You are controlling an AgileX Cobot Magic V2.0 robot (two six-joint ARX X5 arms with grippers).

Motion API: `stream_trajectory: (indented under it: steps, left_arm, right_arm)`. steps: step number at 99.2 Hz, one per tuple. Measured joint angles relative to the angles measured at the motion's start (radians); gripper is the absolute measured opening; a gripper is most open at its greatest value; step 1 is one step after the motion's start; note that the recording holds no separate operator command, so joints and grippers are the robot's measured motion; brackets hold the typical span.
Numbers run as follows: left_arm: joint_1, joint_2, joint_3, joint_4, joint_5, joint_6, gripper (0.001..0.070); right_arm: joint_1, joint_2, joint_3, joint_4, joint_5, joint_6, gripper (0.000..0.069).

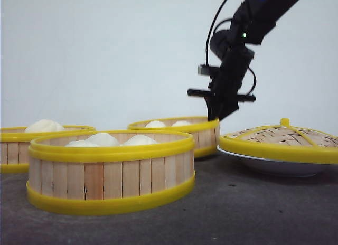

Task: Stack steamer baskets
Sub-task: 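Lower the right gripper onto the rim of the farther bamboo basket and grasp, then lift the basket with the right gripper and carry it over the nearest basket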

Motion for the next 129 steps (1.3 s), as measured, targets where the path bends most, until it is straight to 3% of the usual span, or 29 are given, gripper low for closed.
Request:
stream_trajectory:
  steps: [24,56,88,129]
  left_arm:
    - [0.000,0.000,0.000,0.000,0.000,0.000,0.0428]
    - [0.000,0.000,0.000,0.000,0.000,0.001,0.0428]
    - [0.000,0.000,0.000,0.000,0.000,0.001,0.0428]
    - [0.000,0.000,0.000,0.000,-0.003,0.002,0.0428]
  right_arm:
    - [0.002,0.000,0.245,-0.233,-0.048,0.007,0.0030]
    - [0.055,-0.001,0.478,-0.661,-0.059,0.060,0.0030]
    - [0.186,-0.084,0.479,-0.681,0.030,0.063,0.0030]
    - [0.326,-0.170,0.476,-0.682,0.061,0.063,0.0030]
